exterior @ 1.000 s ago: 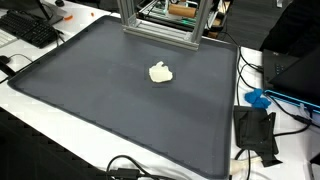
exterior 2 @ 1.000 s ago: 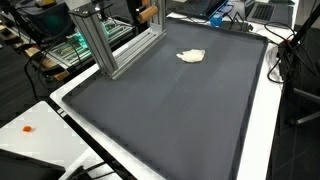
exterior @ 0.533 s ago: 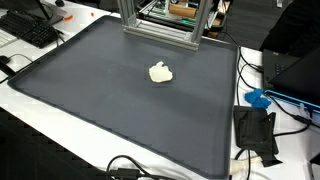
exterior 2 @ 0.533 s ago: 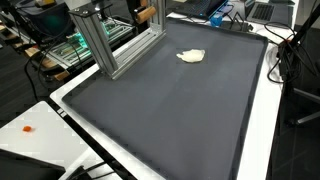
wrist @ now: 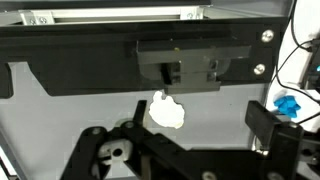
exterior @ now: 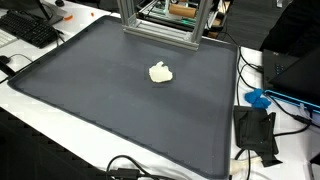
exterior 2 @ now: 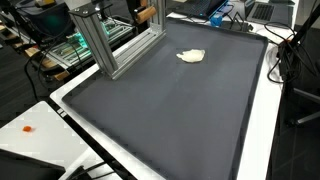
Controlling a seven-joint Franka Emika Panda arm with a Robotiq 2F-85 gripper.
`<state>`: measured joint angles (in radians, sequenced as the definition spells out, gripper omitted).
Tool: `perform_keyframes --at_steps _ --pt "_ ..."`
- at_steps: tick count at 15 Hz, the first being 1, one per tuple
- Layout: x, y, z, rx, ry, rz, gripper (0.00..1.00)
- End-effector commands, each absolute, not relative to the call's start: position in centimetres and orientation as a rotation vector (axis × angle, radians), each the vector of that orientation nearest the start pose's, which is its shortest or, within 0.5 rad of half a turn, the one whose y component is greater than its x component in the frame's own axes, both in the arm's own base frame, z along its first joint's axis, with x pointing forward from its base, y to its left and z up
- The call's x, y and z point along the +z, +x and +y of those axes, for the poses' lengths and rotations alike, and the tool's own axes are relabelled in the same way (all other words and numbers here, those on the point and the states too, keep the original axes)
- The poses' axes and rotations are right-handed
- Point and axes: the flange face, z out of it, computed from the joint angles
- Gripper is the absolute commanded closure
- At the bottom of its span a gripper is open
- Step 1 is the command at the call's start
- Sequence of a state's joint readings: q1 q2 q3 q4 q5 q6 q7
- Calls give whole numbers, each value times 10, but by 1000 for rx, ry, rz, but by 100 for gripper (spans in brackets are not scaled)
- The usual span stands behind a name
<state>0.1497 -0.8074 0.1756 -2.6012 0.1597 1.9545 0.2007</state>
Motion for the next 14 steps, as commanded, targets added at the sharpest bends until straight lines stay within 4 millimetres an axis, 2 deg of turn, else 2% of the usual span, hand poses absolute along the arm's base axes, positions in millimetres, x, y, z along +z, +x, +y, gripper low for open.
perform_keyframes --at_steps 1,5,11,12,13,14 --pt "520 331 132 -252 -3088 29 0" --pt "514 365 146 -300 -3111 58 0" --pt "480 415 148 -337 -3138 109 0" --pt "476 422 147 -355 -3149 101 0" --pt "483 408 146 -340 -3132 83 0" --pt "478 414 145 -343 -3137 84 0"
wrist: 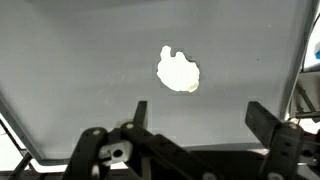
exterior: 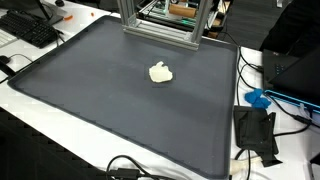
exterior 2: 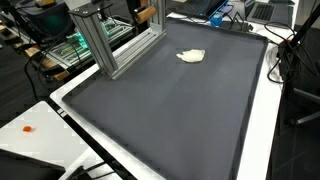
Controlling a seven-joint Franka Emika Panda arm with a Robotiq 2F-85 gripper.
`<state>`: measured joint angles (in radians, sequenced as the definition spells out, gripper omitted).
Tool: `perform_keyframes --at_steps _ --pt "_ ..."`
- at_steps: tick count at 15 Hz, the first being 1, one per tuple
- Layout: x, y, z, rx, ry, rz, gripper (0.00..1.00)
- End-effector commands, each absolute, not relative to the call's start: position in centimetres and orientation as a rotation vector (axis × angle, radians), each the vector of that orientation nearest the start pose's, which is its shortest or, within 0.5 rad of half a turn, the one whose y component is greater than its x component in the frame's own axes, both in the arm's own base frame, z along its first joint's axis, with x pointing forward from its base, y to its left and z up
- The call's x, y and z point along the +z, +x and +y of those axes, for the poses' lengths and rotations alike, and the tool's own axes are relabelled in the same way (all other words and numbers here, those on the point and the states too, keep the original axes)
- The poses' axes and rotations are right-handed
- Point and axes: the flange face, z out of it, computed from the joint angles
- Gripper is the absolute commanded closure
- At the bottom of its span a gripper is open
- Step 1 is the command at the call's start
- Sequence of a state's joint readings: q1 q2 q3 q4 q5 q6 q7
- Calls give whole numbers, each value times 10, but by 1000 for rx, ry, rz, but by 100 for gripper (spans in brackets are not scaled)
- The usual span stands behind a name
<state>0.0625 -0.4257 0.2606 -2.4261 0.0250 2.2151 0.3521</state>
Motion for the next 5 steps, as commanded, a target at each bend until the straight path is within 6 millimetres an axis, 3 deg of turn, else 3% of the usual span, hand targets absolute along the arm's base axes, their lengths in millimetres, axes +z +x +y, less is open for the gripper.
perform_keyframes --at_steps 1,5 --pt "475 418 145 -337 -3140 84 0" --pt "476 422 146 -338 -3139 82 0"
